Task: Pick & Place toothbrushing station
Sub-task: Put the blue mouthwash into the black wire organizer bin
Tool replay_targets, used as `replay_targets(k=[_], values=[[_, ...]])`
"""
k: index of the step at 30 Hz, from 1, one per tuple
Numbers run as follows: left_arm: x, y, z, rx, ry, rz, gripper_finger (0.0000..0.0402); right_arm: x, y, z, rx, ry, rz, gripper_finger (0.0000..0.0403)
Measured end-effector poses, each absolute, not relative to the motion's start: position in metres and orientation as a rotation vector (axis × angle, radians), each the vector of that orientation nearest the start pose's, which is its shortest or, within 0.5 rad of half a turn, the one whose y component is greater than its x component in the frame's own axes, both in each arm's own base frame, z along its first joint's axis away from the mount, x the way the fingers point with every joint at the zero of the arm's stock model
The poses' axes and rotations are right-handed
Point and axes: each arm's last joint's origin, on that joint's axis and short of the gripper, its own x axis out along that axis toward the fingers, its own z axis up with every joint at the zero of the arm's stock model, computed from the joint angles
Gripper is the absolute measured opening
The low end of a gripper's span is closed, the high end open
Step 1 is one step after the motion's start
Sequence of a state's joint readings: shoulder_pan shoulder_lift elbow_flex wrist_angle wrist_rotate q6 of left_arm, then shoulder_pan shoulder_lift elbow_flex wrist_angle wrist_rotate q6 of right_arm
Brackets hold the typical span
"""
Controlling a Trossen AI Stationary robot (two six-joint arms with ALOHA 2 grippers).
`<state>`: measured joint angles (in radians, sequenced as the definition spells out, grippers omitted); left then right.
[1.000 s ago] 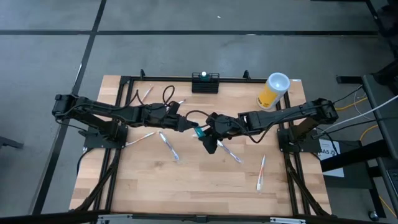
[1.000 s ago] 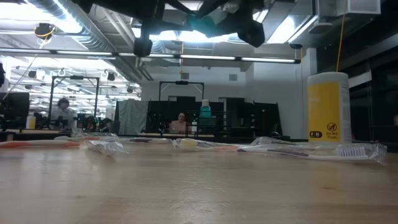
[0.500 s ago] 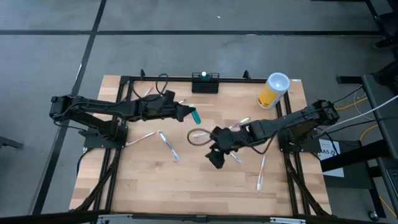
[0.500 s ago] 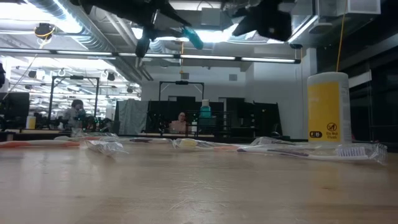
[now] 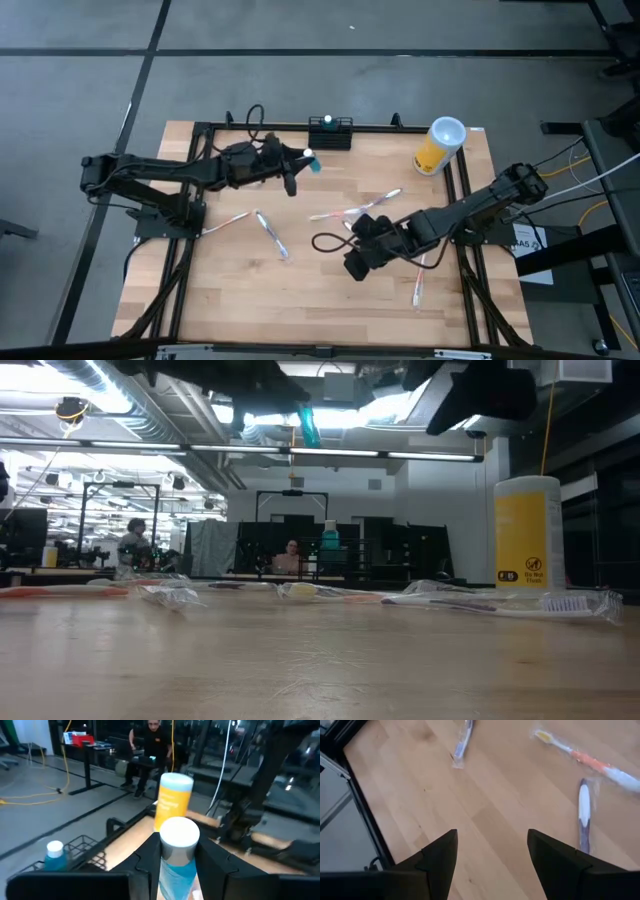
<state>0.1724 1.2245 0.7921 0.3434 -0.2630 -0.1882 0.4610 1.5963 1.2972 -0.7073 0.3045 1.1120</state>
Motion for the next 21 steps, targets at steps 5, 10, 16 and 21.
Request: replay_targets(k=[5, 10, 16, 21], values=[[0.275, 0.076, 0.28, -0.116, 0.117, 0.483, 0.0089, 0.294, 0.145, 0.271, 0.689, 0.889, -0.401, 0.0242], [0.288, 0.103, 0.259, -0.138, 0.135, 0.592, 0.0089, 0.289, 0.148, 0.269, 0.732, 0.899, -0.458, 0.0242], [0.315, 0.138, 0.259, -0.175, 0.107, 0.735, 0.0089, 0.285, 0.151, 0.269, 0.797, 0.85, -0.542, 0.0242], [0.337, 0.161, 0.257, -0.24, 0.152, 0.817, 0.0088, 0.282, 0.152, 0.268, 0.829, 0.83, -0.59, 0.0242]])
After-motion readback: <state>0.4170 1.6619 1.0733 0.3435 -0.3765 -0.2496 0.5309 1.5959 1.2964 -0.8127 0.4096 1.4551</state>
